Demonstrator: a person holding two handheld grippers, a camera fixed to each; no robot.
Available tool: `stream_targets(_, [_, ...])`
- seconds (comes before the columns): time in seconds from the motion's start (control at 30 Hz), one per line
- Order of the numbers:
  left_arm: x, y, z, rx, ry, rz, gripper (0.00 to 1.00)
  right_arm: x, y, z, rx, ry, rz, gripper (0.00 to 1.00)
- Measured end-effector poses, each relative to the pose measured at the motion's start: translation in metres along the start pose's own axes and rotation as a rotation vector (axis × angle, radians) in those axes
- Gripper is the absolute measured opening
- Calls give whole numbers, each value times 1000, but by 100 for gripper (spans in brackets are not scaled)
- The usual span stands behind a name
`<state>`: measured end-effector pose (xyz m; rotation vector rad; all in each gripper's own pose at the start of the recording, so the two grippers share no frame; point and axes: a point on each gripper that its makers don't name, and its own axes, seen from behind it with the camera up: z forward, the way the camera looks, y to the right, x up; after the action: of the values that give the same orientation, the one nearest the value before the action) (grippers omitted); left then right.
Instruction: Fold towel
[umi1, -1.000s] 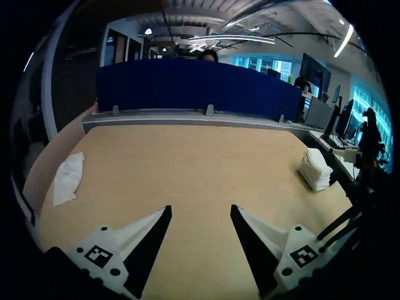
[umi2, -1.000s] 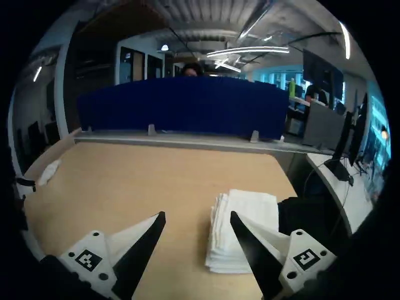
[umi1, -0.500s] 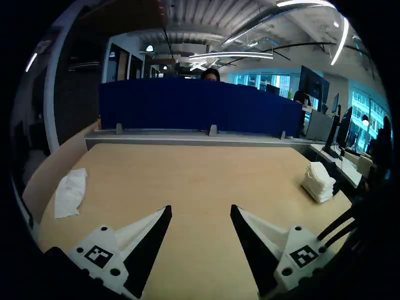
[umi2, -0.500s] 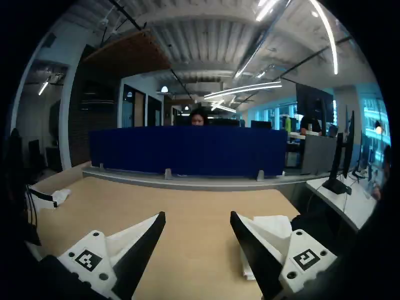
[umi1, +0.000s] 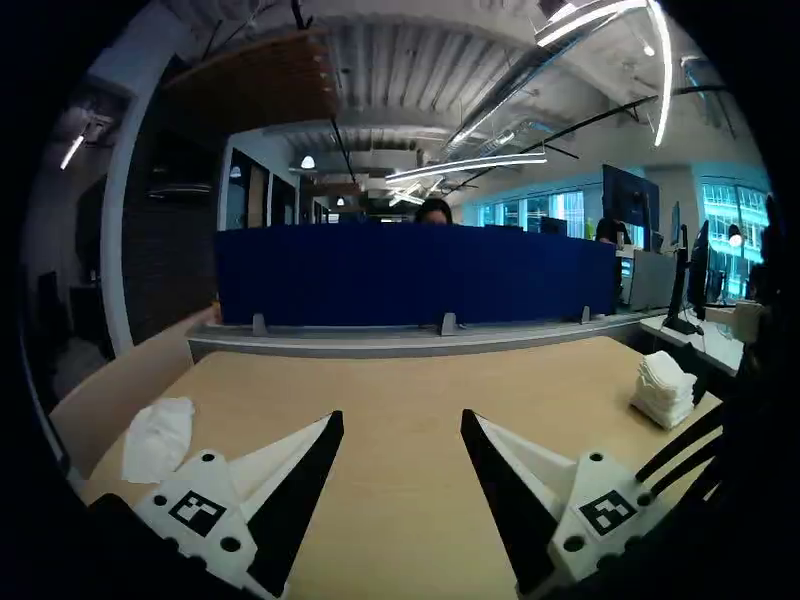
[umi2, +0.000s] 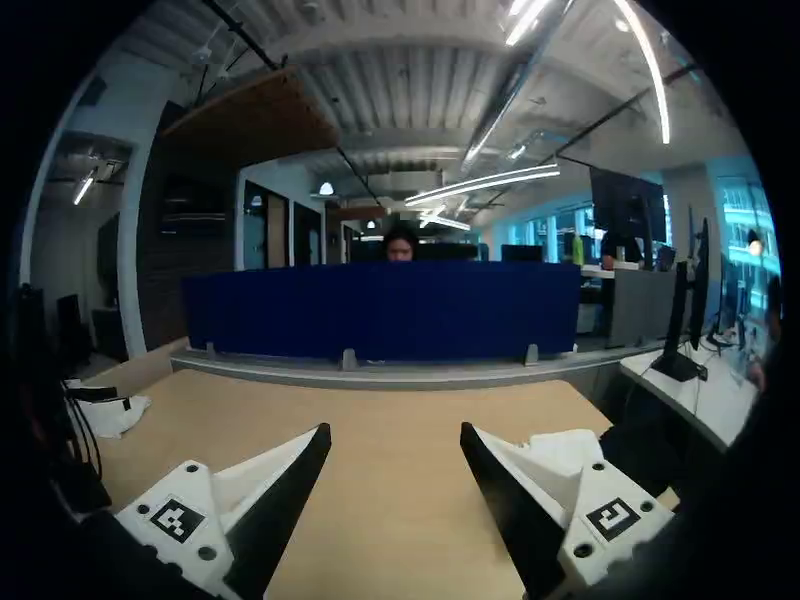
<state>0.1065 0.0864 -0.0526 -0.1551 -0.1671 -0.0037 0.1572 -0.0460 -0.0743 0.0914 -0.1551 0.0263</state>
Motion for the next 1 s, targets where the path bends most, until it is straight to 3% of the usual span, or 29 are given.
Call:
stream_targets(0.2, [2,-9,9,45,88,50,87,-5,0,8,-1,2,14,100])
stream_targets(0.4, [-9,-17,14,74,135,80,87,-12,-3,22,6,-2,14,100])
stream_targets(0.6, [-27,-37,21,103,166,78,87,-19,-8,42,4,-5,23,100])
stream_targets(1.0, [-60,-75,44,121,208,46,87,-46,-39,69,28,-25,-35,100])
